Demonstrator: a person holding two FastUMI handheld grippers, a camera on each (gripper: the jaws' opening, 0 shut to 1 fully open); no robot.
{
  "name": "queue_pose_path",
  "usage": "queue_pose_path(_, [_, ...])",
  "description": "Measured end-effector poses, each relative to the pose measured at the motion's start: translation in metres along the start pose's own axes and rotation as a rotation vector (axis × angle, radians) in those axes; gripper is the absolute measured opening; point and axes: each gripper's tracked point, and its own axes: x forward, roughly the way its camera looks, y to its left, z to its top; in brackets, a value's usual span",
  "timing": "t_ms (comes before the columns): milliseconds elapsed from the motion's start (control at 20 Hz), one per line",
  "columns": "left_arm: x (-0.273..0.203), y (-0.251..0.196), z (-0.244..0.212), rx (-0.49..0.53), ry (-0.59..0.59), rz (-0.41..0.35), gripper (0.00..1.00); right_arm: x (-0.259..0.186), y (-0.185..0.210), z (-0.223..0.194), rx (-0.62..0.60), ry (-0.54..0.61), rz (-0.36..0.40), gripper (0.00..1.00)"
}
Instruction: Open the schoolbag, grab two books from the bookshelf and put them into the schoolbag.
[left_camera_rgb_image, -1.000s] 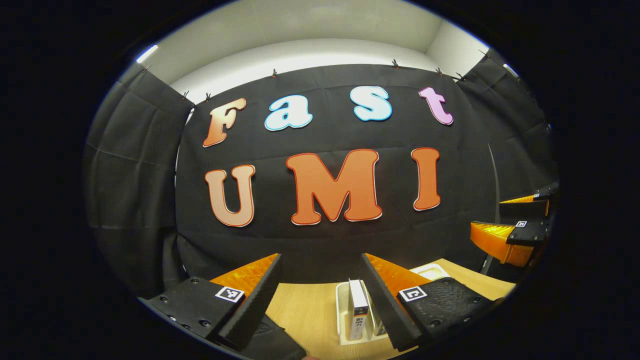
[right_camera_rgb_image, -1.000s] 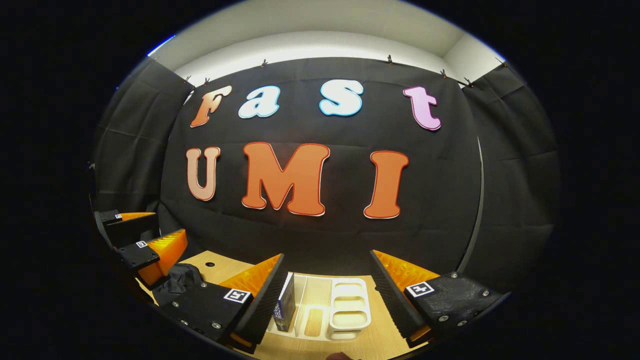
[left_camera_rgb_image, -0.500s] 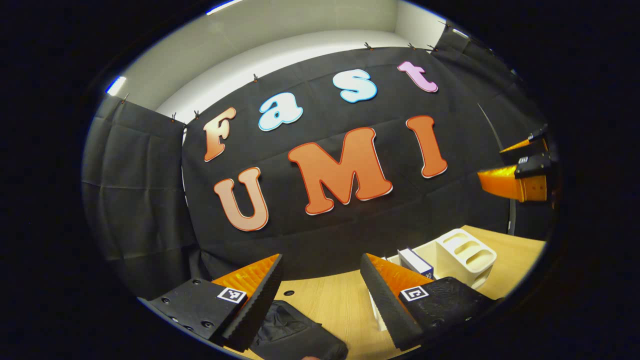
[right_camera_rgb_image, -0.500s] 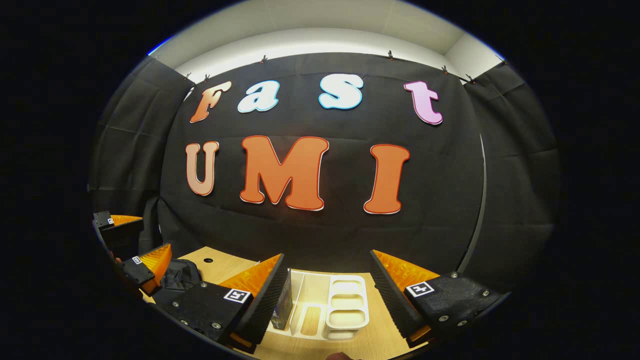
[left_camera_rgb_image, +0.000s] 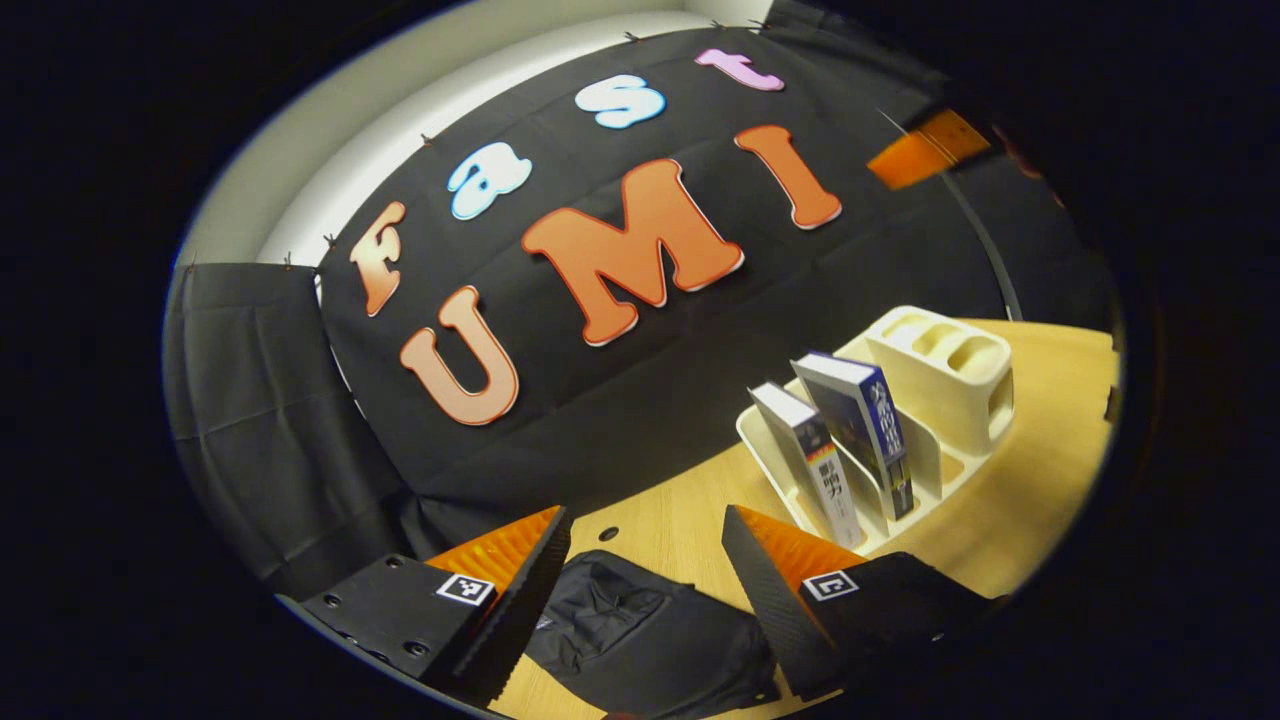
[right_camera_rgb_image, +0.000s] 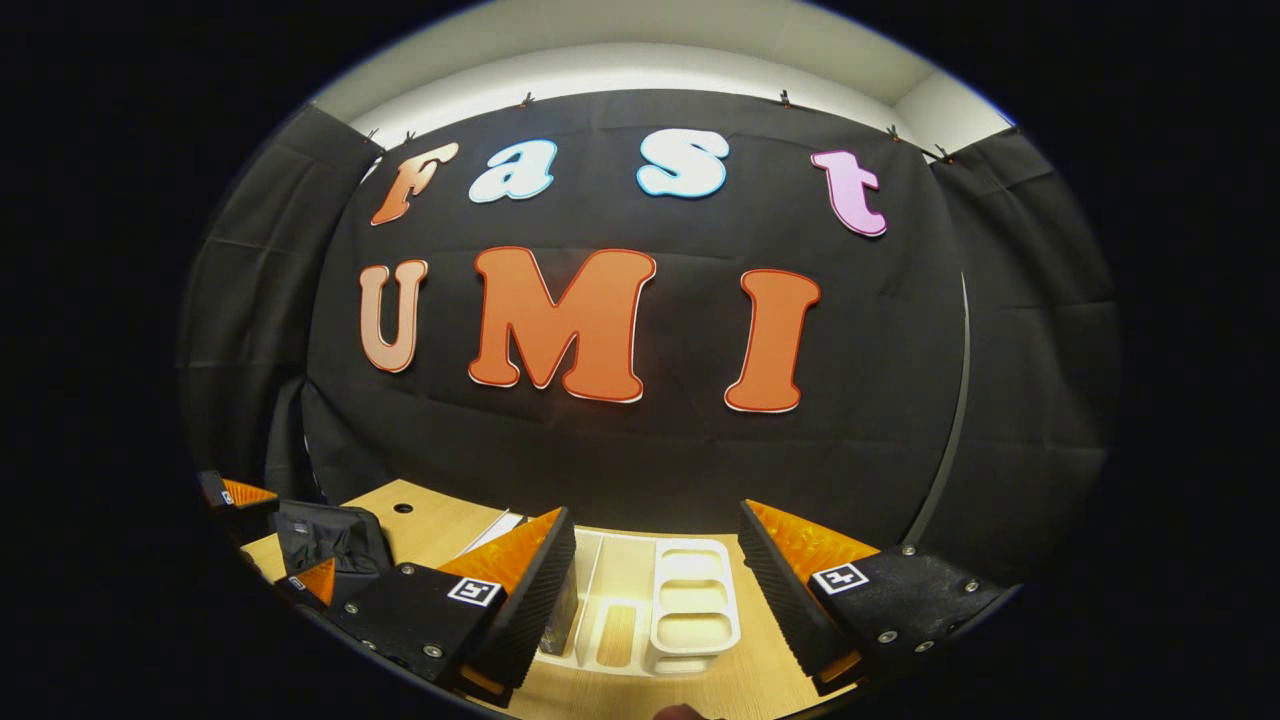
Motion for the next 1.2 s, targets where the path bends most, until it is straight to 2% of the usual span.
queue_pose_path(350, [0.006, -0.033, -0.089, 0.163, 0.154, -0.076, 0.96, 0.002, -0.005, -0.008, -0.038, 0.022, -0.030, 0.97])
queue_pose_path(550, [0.001, -0.051, -0.140, 0.216, 0.264, -0.110, 0.97, 0.003, -0.013, -0.013, -0.036, 0.033, -0.052, 0.97])
queue_pose_path(950, [-0.016, -0.068, -0.221, 0.325, 0.418, -0.122, 0.98, -0.001, -0.027, -0.022, -0.047, 0.046, -0.064, 0.97])
queue_pose_path(1200, [-0.016, -0.058, -0.227, 0.400, 0.420, -0.080, 0.97, -0.001, -0.037, -0.025, -0.041, 0.050, -0.072, 0.97])
